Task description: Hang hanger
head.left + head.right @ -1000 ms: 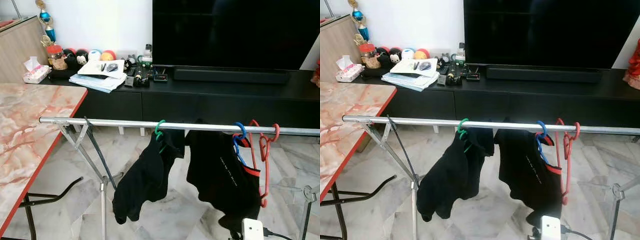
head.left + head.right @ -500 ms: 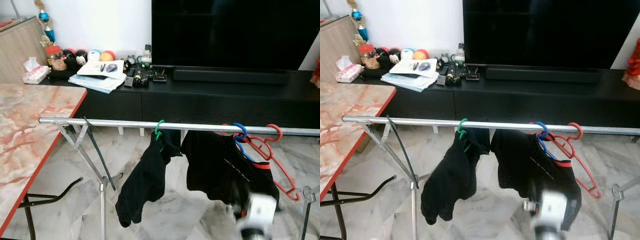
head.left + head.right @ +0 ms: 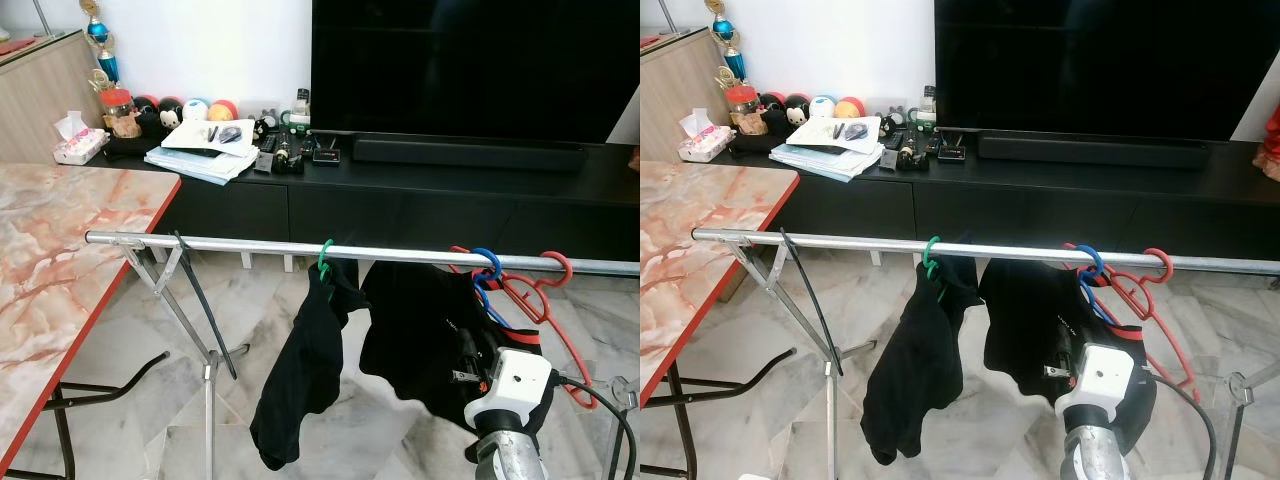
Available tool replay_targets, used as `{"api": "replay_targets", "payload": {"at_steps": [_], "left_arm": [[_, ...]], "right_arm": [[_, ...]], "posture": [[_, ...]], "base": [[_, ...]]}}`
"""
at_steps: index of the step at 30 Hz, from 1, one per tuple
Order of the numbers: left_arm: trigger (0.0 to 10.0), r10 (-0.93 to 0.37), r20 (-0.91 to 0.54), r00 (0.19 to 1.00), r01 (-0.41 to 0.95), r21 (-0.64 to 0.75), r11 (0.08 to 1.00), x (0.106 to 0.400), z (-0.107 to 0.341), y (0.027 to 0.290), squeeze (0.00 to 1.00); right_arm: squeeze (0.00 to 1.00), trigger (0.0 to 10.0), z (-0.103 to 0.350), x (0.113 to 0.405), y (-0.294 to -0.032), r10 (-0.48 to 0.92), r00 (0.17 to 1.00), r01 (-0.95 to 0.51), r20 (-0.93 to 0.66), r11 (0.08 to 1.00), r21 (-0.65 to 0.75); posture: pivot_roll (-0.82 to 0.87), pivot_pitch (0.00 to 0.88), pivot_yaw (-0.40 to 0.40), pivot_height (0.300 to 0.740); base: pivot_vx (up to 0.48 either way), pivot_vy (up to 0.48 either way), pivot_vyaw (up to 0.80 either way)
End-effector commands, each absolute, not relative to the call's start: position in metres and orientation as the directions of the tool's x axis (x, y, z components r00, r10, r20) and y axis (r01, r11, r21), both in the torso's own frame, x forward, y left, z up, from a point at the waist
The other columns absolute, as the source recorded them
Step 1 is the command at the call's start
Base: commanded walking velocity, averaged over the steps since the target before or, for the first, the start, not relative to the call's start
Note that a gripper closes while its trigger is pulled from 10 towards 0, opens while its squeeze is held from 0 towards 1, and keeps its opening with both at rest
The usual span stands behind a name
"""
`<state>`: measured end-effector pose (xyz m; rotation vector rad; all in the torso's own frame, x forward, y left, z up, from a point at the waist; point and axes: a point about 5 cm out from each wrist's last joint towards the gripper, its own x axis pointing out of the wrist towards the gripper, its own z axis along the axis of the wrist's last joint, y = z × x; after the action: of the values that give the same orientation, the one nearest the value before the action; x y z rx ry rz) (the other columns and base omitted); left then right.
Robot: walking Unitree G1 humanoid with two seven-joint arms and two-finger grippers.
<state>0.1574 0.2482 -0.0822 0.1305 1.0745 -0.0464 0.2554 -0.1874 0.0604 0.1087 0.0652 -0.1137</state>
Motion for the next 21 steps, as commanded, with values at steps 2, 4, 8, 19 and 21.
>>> {"api": "replay_targets", "payload": {"at_steps": [2,4,8,19,21], "left_arm": [[10.0,0.03,-0.884,0.466,0.095,0.084,0.992,0.153,-0.084,0.248,0.0],[10.0,0.031,-0.884,0.466,0.093,0.083,0.992,0.152,-0.085,0.247,0.0],[10.0,0.041,-0.882,0.47,0.061,0.079,0.995,0.15,-0.086,0.246,0.0],[10.0,0.029,-0.885,0.465,0.067,0.067,0.996,0.15,-0.087,0.244,0.0],[10.0,0.03,-0.885,0.465,0.066,0.068,0.996,0.15,-0.087,0.244,0.0]], "right_arm": [[0.0,10.0,0.058,0.256,-0.191,-0.115,0.988,0.127,-0.103,0.985,0.116],[0.0,10.0,0.058,0.256,-0.191,-0.108,0.988,0.12,-0.107,0.986,0.114],[0.0,10.0,0.06,0.261,-0.187,-0.075,0.991,0.087,-0.111,0.991,0.103],[0.0,10.0,0.06,0.262,-0.184,-0.073,0.99,0.085,-0.119,0.992,0.097],[0.0,10.0,0.057,0.26,-0.183,-0.065,0.989,0.078,-0.131,0.992,0.098]], "posture": [[0.15,0.0,-0.023,0.74],[0.15,0.0,-0.025,0.74],[0.16,0.0,-0.051,0.74],[0.14,0.0,-0.043,0.74],[0.14,0.0,-0.044,0.74]], "base": [[0.0,0.0,0.0],[0.0,0.0,0.0],[0.0,0.0,0.0],[0.0,0.0,0.0],[0.0,0.0,0.0]]}}
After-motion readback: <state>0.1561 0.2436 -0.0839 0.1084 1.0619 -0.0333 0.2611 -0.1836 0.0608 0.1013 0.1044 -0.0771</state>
